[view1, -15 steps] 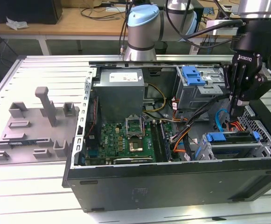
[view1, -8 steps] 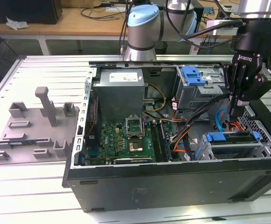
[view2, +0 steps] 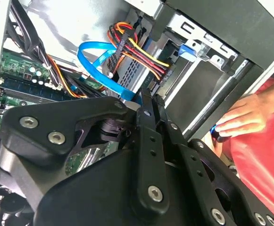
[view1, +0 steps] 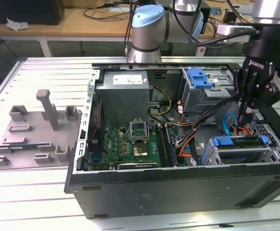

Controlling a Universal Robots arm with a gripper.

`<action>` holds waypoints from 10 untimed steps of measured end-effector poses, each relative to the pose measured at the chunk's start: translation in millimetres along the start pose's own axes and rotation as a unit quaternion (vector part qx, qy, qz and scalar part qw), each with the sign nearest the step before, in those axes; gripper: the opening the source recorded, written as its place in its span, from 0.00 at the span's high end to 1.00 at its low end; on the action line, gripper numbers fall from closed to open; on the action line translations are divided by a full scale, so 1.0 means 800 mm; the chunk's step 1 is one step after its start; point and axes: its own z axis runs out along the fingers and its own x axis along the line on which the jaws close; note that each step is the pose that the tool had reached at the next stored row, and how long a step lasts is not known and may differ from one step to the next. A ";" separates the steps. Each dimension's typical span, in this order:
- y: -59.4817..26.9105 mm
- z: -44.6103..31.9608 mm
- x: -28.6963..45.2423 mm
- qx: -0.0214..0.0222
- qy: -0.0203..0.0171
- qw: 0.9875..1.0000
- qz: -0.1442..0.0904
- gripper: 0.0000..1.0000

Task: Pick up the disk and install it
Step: 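Insert the second disk wire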

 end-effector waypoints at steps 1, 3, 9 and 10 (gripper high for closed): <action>0.000 0.0012 0.0037 0.000 -0.005 1.000 0.000 0.84; -0.001 0.0023 0.0071 0.000 -0.010 1.000 0.000 0.84; -0.004 0.0074 0.0226 -0.001 -0.042 0.999 -0.001 0.84; -0.004 0.0079 0.0240 -0.001 -0.045 0.999 -0.001 0.84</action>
